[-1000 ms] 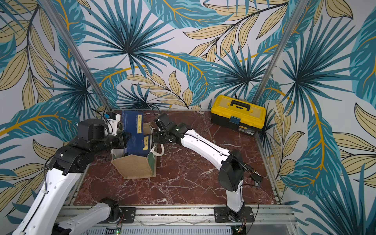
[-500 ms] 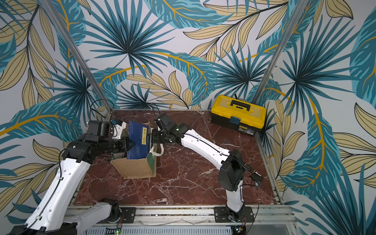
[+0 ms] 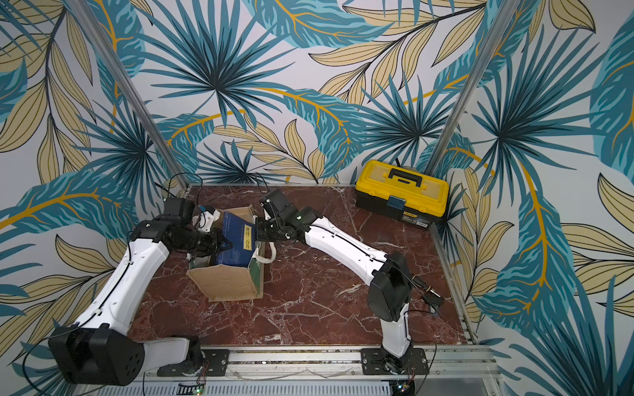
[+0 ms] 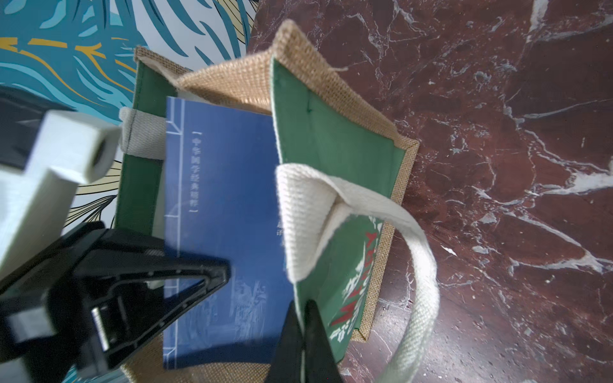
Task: Put the books into the canvas bag
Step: Place the book in the canvas bag.
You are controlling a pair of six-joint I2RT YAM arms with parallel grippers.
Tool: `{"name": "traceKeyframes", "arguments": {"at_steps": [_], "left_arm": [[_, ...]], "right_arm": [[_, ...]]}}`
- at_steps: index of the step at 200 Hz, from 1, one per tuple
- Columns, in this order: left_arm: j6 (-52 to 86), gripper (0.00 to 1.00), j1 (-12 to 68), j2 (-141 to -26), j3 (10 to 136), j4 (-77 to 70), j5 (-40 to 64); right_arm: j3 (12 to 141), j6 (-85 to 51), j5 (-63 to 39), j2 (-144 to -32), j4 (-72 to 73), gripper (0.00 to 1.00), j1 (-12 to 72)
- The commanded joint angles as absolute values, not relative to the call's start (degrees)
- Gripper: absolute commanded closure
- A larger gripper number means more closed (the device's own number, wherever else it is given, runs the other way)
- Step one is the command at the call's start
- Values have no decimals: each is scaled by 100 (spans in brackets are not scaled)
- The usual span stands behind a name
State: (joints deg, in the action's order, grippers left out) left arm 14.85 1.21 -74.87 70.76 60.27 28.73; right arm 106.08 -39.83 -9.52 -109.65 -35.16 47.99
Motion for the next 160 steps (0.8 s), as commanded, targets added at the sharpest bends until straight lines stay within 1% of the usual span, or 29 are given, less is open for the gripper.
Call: {"name": "traceKeyframes", "arguments": {"at_steps": [1,15,28,40,59,73,94,121,145,160], "left_arm": [[1275,88,68,-7617,7097,6021,2981],[1266,80,65,-7607,7123,6021,2862],[1249,71,70,-7523,7179,6029,2774],[1232,63,66,-7402,7263,6023,2670],[1154,56,56,-7161,7438,6021,2485],[1073,52,58,-6969,7610,6029,2356],[1055,49,53,-6665,7927,6024,2232],[954,43,52,-6338,8252,6021,1812],[910,36,36,-6020,8367,6021,1186],[853,33,33,-5834,8369,6021,946]], "right_arm": [[10783,-3975,-1144,-10965,-3251,100,4797],[10838,-3940,-1125,-10984,-3290,100,4797],[10942,-3832,-1129,-11012,-3431,96,4799],[11004,-3733,-1027,-10988,-3611,90,4799],[10891,-3579,-817,-10820,-3729,78,4794],[10821,-3489,-694,-10665,-3822,69,4782],[10716,-3331,-432,-10385,-3998,61,4757],[10304,-3136,48,-9853,-4087,56,4687],[9625,-3013,660,-9165,-4003,50,4642],[9147,-2995,1072,-8699,-3922,46,4649]]}}
